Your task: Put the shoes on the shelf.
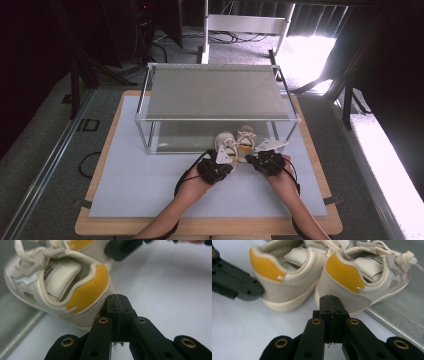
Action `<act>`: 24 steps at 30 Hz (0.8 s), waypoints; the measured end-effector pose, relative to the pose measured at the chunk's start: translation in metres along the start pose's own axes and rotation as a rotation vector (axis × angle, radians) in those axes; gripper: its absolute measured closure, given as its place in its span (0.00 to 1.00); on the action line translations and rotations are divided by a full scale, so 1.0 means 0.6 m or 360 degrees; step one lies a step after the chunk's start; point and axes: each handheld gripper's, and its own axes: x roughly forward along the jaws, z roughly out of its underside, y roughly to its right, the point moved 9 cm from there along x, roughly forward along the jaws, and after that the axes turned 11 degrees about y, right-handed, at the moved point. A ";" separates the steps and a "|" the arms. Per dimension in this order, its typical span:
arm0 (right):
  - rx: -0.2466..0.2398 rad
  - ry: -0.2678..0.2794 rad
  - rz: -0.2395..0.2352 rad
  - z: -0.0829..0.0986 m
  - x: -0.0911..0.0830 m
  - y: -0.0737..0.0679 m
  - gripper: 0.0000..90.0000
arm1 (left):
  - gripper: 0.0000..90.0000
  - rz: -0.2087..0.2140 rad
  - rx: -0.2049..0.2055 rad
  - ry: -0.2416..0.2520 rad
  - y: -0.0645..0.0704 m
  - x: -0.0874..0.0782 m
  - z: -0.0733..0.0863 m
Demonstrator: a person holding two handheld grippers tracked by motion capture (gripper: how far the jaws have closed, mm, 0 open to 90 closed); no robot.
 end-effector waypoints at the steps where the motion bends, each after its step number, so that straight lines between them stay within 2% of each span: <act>1: 0.0001 0.0000 0.0002 0.000 0.000 0.000 1.00 | 0.99 -0.0010 0.0011 0.0003 -0.002 0.001 -0.004; 7: 0.0019 0.0007 -0.0007 0.000 0.000 0.000 1.00 | 0.99 -0.0057 0.0024 -0.0018 -0.023 0.010 -0.016; 11: 0.0032 0.0010 -0.0010 0.000 0.001 0.001 1.00 | 0.99 -0.0021 -0.0002 -0.0033 -0.032 0.020 -0.019; 17: 0.0047 0.0007 -0.0020 0.000 0.001 0.002 0.99 | 0.99 -0.0018 -0.0018 -0.0038 -0.037 0.022 -0.019; 19: 0.0052 0.0015 -0.0015 0.000 -0.001 0.002 0.99 | 0.91 0.0005 -0.0004 -0.0019 -0.031 0.018 -0.020; 20: 0.0053 0.0025 -0.0020 0.000 -0.003 0.003 0.99 | 0.91 -0.0016 0.0014 -0.0020 -0.031 0.013 -0.020; 22: 0.0059 0.0042 -0.0001 0.001 -0.008 0.008 0.99 | 0.91 -0.0029 0.0004 0.0009 -0.032 0.000 -0.022; 24: 0.0084 0.0044 0.0027 0.004 -0.011 0.019 0.99 | 0.92 -0.0070 -0.0016 0.0031 -0.044 -0.016 -0.021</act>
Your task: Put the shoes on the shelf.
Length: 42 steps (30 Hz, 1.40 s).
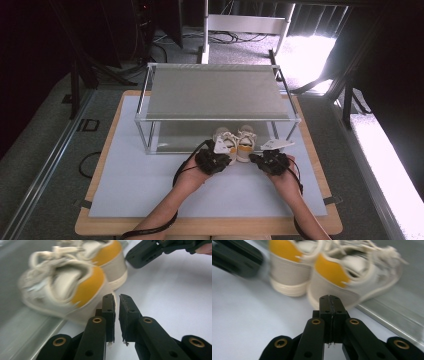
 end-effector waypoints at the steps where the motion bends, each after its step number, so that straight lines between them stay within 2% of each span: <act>1: 0.0011 -0.0004 0.0016 0.001 -0.001 0.005 0.99 | 0.92 -0.0024 -0.0013 0.0013 -0.008 -0.008 0.001; 5: 0.0056 -0.0002 0.0051 0.005 0.002 0.023 0.99 | 0.92 -0.0112 -0.0097 -0.0001 -0.048 -0.019 0.019; 8: 0.0065 0.0005 0.0055 0.005 0.006 0.027 0.99 | 0.92 -0.0146 -0.0156 -0.0035 -0.067 -0.007 0.037; 10: 0.0057 0.0001 0.0085 0.004 0.005 0.029 0.99 | 0.92 -0.0150 -0.0169 -0.0045 -0.072 0.002 0.042; 14: 0.0078 0.0008 0.0106 0.004 0.004 0.037 0.99 | 0.92 -0.0145 -0.0180 -0.0047 -0.074 0.015 0.045; 15: 0.0081 0.0003 0.0123 0.004 0.006 0.041 0.99 | 0.92 -0.0164 -0.0176 -0.0049 -0.078 0.019 0.045; 20: 0.0100 0.0006 0.0143 0.003 0.018 0.046 1.00 | 0.92 -0.0144 -0.0186 -0.0028 -0.084 0.024 0.044; 23: 0.0111 0.0041 0.0139 0.002 0.024 0.047 1.00 | 0.97 -0.0185 -0.0184 -0.0034 -0.091 0.032 0.039; 26: 0.0119 0.0061 0.0142 -0.001 0.032 0.049 1.00 | 0.99 -0.0211 -0.0224 -0.0027 -0.099 0.038 0.034; 29: 0.0134 0.0059 0.0136 -0.004 0.039 0.053 1.00 | 0.99 -0.0224 -0.0235 -0.0037 -0.107 0.044 0.033; 34: 0.0117 0.0049 0.0184 -0.011 0.050 0.068 1.00 | 0.99 -0.0246 -0.0250 -0.0046 -0.108 0.050 0.031; 36: 0.0130 0.0057 0.0187 -0.010 0.051 0.074 1.00 | 0.96 -0.0265 -0.0254 -0.0027 -0.111 0.048 0.034; 40: 0.0161 0.0078 0.0182 -0.004 0.040 0.072 0.99 | 0.94 -0.0222 -0.0287 0.0045 -0.099 0.025 0.039; 42: 0.0152 0.0084 0.0174 0.001 0.031 0.063 0.99 | 0.94 -0.0204 -0.0243 0.0058 -0.084 0.012 0.039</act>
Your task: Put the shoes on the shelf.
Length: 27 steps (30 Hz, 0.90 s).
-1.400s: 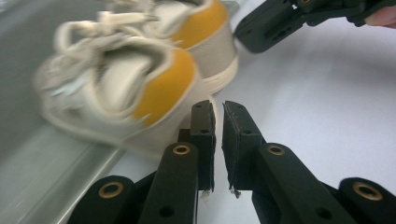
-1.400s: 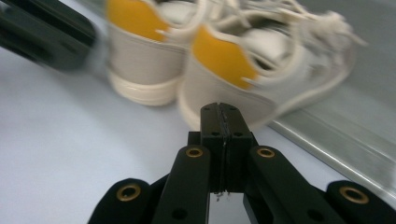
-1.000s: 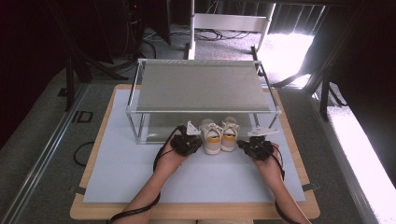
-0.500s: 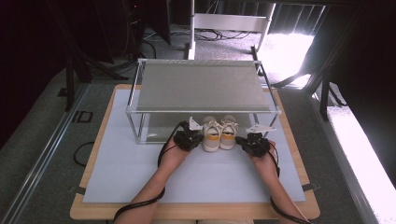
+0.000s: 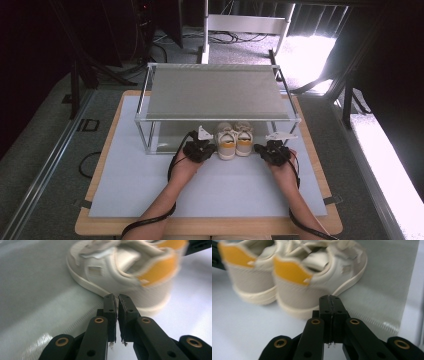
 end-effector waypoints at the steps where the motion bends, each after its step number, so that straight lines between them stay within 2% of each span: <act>1: -0.0009 0.0007 -0.0014 0.002 -0.004 -0.007 0.99 | 0.94 0.0019 -0.0002 0.0019 0.013 -0.008 0.001; 2: -0.0036 0.0005 -0.0023 0.006 -0.010 -0.015 0.99 | 0.94 0.0043 0.0009 0.0023 0.023 -0.011 0.002; 5: -0.0078 0.0006 -0.0052 0.009 -0.017 -0.036 0.99 | 0.94 0.0110 0.0113 0.0022 0.061 -0.018 0.001; 6: -0.0079 0.0013 -0.0063 0.009 -0.018 -0.043 0.99 | 0.94 0.0145 0.0120 0.0034 0.075 -0.018 -0.002; 8: -0.0072 0.0027 -0.0073 0.005 -0.019 -0.055 0.99 | 0.94 0.0154 0.0157 0.0030 0.088 -0.014 -0.006; 10: -0.0089 0.0019 -0.0066 0.004 -0.014 -0.064 0.99 | 0.94 0.0160 0.0158 0.0026 0.094 -0.005 -0.008; 13: -0.0101 -0.0013 -0.0037 0.006 -0.004 -0.067 0.99 | 0.94 0.0145 0.0149 0.0003 0.091 0.010 -0.006; 16: -0.0076 -0.0018 -0.0025 0.008 0.005 -0.065 1.00 | 0.94 0.0097 0.0178 -0.0012 0.082 0.024 -0.004; 17: -0.0060 -0.0017 -0.0025 0.008 0.007 -0.064 1.00 | 0.94 0.0092 0.0156 -0.0010 0.078 0.029 -0.004; 20: -0.0073 -0.0015 0.0005 0.006 0.012 -0.062 1.00 | 0.96 0.0133 0.0143 -0.0020 0.070 0.037 -0.006; 23: -0.0055 -0.0022 0.0008 0.002 0.019 -0.057 1.00 | 0.96 0.0106 0.0180 -0.0039 0.063 0.044 -0.010; 27: -0.0039 -0.0027 0.0018 -0.002 0.030 -0.052 1.00 | 0.96 0.0099 0.0191 -0.0053 0.054 0.054 -0.014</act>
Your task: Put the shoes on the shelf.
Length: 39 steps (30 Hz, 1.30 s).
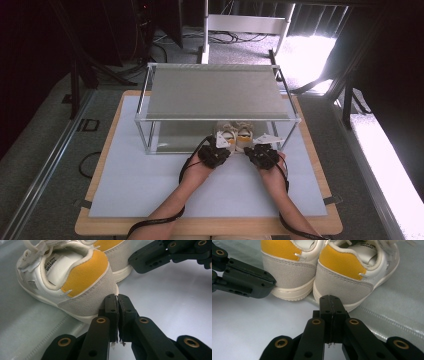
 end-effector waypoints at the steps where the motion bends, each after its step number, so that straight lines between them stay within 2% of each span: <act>1: 0.0008 0.0002 0.0003 -0.001 0.003 0.001 1.00 | 0.96 0.0003 -0.0009 0.0002 -0.002 0.002 -0.001; 7: 0.0076 0.0013 0.0032 0.000 0.020 0.012 1.00 | 0.96 -0.0027 0.0019 -0.0018 -0.017 0.019 -0.006; 14: 0.0100 0.0012 0.0070 -0.004 0.035 0.023 1.00 | 0.96 -0.0017 -0.0049 -0.0034 -0.032 0.040 -0.009; 15: 0.0111 0.0016 0.0074 -0.005 0.037 0.025 1.00 | 0.96 -0.0025 -0.0037 -0.0043 -0.034 0.042 -0.010; 19: 0.0136 0.0012 0.0084 -0.008 0.043 0.029 0.99 | 0.96 -0.0023 -0.0072 -0.0050 -0.035 0.047 -0.012; 23: 0.0168 0.0052 0.0067 -0.010 0.032 0.024 0.96 | 0.94 -0.0015 -0.0056 -0.0027 -0.026 0.038 -0.011; 26: 0.0138 0.0071 0.0040 -0.009 0.017 0.018 0.88 | 0.88 0.0000 -0.0052 -0.0005 -0.016 0.022 -0.007; 29: 0.0148 0.0102 0.0001 -0.006 0.002 0.013 0.69 | 0.73 0.0011 -0.0069 -0.0002 -0.011 0.009 -0.001; 31: 0.0127 0.0139 0.0003 -0.005 -0.008 0.013 0.57 | 0.63 0.0044 -0.0085 0.0015 -0.005 -0.002 0.003; 35: 0.0108 0.0201 -0.0003 -0.004 -0.030 0.008 0.42 | 0.38 0.0035 -0.0116 0.0009 0.006 -0.023 0.016; 36: 0.0102 0.0204 0.0008 -0.002 -0.036 0.007 0.38 | 0.32 0.0030 -0.0121 0.0017 0.007 -0.028 0.019; 37: 0.0102 0.0178 0.0021 0.003 -0.039 0.006 0.28 | 0.27 0.0022 -0.0131 0.0032 0.008 -0.032 0.022; 38: 0.0078 0.0151 0.0011 0.008 -0.039 0.003 0.20 | 0.26 0.0024 -0.0147 0.0038 0.008 -0.037 0.026; 39: 0.0046 0.0143 -0.0004 0.013 -0.040 0.000 0.15 | 0.19 0.0010 -0.0168 0.0049 0.008 -0.039 0.029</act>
